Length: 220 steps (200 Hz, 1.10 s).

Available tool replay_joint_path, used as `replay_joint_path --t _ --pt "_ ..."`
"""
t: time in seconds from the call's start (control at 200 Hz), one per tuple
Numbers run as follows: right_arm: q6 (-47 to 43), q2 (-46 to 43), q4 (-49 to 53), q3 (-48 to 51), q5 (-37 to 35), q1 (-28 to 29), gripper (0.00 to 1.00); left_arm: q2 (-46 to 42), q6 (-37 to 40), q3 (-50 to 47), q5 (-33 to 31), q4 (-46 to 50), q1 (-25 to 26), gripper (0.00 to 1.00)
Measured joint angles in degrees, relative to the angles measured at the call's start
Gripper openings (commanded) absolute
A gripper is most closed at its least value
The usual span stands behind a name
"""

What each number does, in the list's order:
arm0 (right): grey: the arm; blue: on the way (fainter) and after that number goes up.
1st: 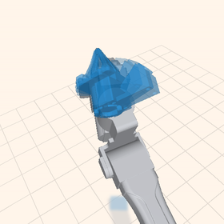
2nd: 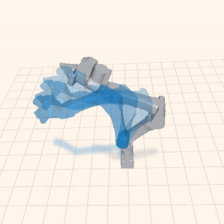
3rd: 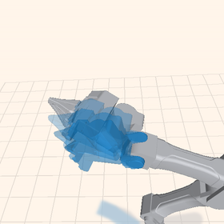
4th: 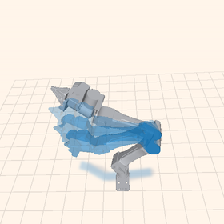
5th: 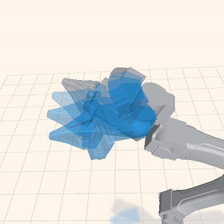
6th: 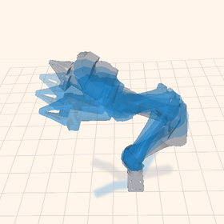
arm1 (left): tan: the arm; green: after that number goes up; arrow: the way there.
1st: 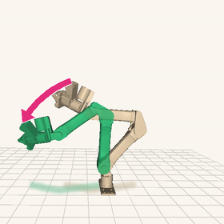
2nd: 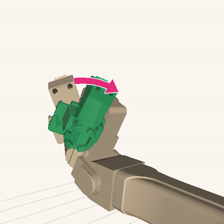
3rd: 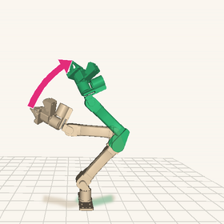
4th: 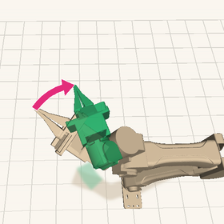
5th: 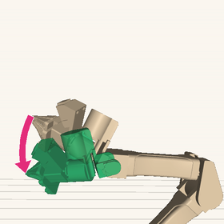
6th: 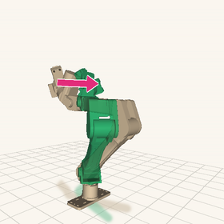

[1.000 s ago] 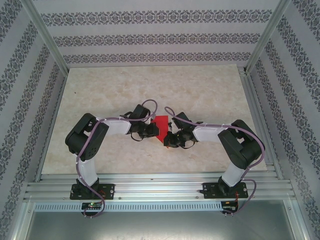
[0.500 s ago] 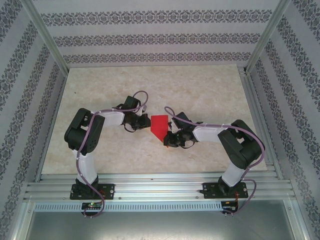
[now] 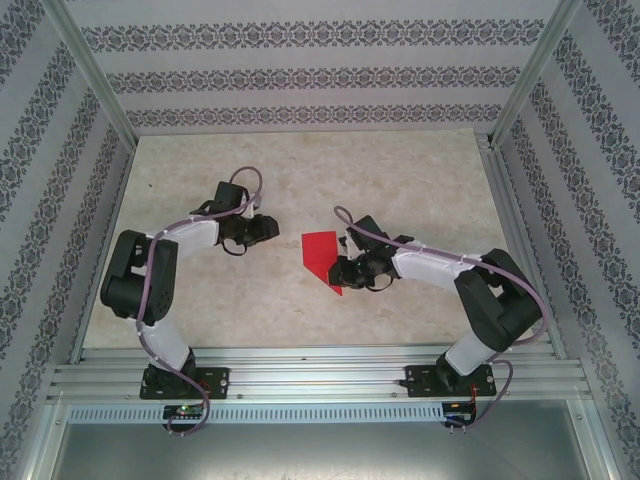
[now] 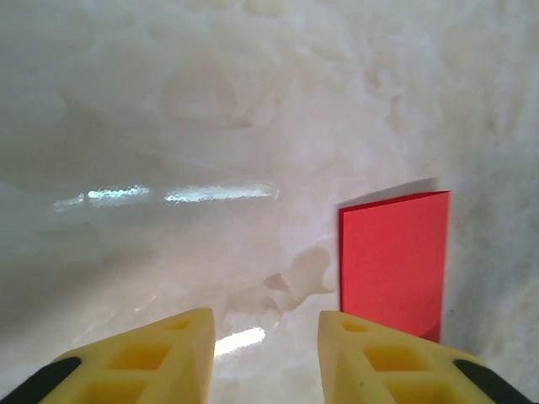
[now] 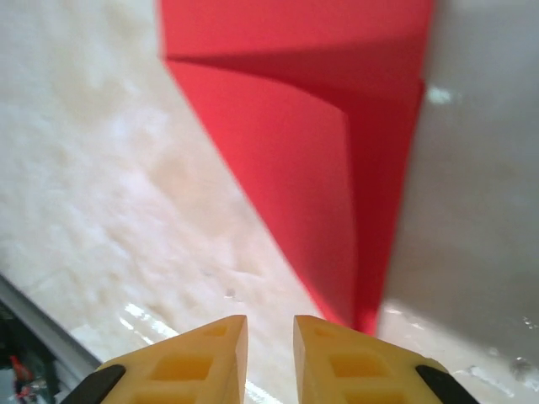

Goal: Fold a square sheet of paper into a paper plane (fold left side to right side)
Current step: Third fold the triangle at the center of the table, then fourth fold the wing at the center of the table.

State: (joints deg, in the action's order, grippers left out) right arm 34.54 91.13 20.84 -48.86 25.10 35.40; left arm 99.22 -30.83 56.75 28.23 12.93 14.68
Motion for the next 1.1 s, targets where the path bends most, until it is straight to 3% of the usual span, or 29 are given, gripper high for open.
replay_joint_path --t 0.115,0.34,0.664,1.099 --pt "-0.9 -0.6 0.4 -4.0 0.0 -1.1 0.19 -3.9 -2.7 -4.2 3.3 -3.4 0.0 0.44" --pt "-1.7 6.3 -0.2 -7.9 -0.2 -1.4 0.17 -3.0 -8.2 -9.7 8.3 -8.2 0.9 0.49" --pt "-2.4 9.5 0.2 -7.9 -2.0 -4.7 0.17 1.0 -11.6 -8.8 10.6 -12.6 4.6 0.53" --pt "-3.2 10.5 0.2 -7.9 -2.6 -4.8 0.17 4.7 -11.9 -2.6 10.5 -12.7 7.9 0.54"
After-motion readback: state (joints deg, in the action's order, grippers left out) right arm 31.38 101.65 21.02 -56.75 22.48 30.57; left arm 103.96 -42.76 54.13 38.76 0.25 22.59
